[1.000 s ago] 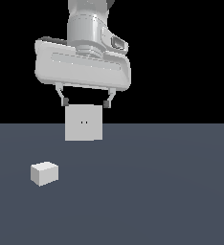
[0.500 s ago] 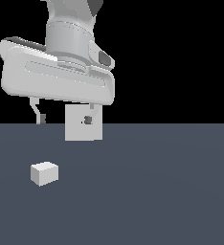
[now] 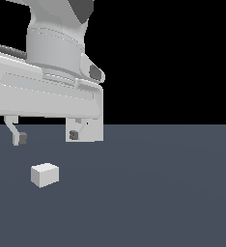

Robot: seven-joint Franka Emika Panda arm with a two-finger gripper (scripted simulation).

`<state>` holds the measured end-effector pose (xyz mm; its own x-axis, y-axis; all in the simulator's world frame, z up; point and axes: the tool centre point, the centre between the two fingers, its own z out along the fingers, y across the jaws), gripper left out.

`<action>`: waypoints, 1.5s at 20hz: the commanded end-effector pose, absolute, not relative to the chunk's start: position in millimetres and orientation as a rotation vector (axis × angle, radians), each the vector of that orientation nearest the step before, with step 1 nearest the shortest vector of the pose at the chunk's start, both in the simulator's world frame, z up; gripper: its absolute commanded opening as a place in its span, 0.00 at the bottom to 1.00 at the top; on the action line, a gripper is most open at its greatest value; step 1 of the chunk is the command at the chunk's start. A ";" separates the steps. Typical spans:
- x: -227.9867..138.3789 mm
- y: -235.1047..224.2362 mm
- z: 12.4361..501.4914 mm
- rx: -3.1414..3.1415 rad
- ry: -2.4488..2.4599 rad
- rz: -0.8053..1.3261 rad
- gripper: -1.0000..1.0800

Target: Plug the charger into the wall socket.

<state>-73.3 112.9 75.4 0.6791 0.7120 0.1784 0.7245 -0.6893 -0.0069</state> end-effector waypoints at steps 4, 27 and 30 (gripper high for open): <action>-81.3 118.3 66.1 -2.757 -1.294 -0.270 0.96; -85.0 119.1 14.0 -2.740 -1.326 -0.273 0.96; -84.9 119.1 11.6 -2.740 -1.326 -0.273 0.96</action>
